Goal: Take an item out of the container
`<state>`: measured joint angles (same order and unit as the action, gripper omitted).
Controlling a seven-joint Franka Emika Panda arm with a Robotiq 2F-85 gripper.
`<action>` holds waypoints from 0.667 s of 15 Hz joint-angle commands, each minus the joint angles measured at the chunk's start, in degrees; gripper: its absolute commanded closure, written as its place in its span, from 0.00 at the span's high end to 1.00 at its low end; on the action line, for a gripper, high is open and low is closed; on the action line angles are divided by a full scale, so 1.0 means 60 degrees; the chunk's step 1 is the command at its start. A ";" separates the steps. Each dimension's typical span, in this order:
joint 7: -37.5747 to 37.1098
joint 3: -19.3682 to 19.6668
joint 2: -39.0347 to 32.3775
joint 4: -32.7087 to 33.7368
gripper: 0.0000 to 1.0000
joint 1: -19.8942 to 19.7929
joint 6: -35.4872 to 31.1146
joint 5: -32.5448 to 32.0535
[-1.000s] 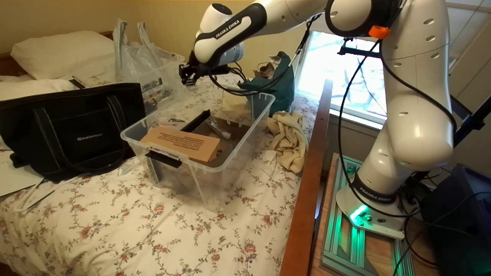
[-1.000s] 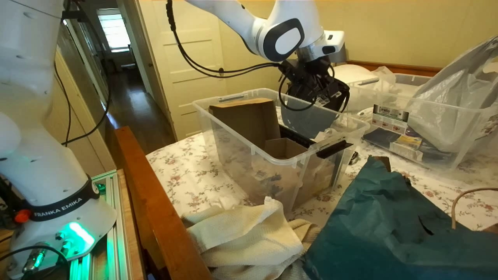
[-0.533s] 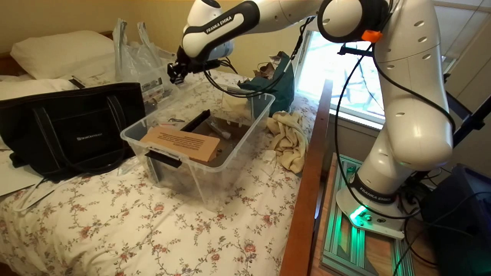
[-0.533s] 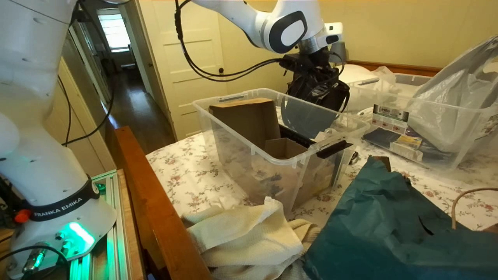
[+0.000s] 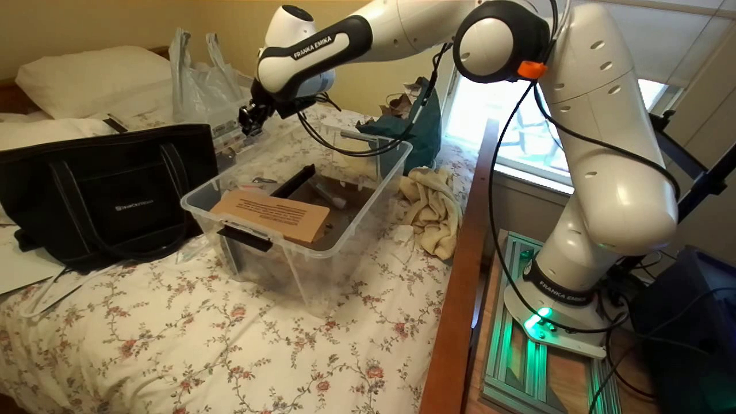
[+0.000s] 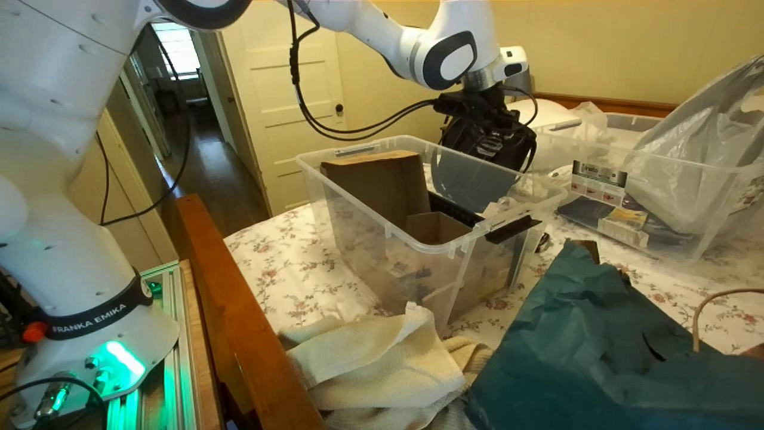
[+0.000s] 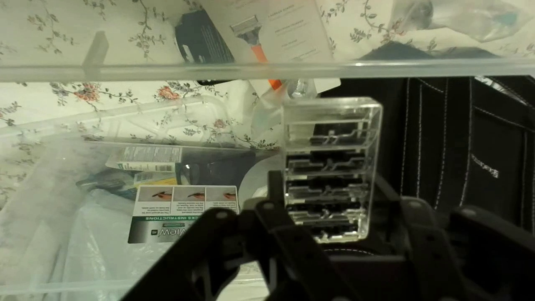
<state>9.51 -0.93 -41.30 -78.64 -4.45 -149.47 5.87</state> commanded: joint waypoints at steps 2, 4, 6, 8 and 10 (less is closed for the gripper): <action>0.0270 -0.0222 -0.0909 0.1401 0.26 -0.0143 0.0429 -0.0198; 0.0290 -0.0198 -0.1180 0.1773 0.26 -0.0106 0.0618 -0.0243; 0.0277 -0.0174 -0.1430 0.2114 0.26 -0.0073 0.0799 -0.0277; 0.0263 -0.0161 -0.1628 0.2399 0.32 -0.0062 0.0990 -0.0313; 0.0255 -0.0161 -0.1792 0.2652 0.77 -0.0067 0.1122 -0.0313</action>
<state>10.89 -1.27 -49.14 -67.90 -4.48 -145.35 5.36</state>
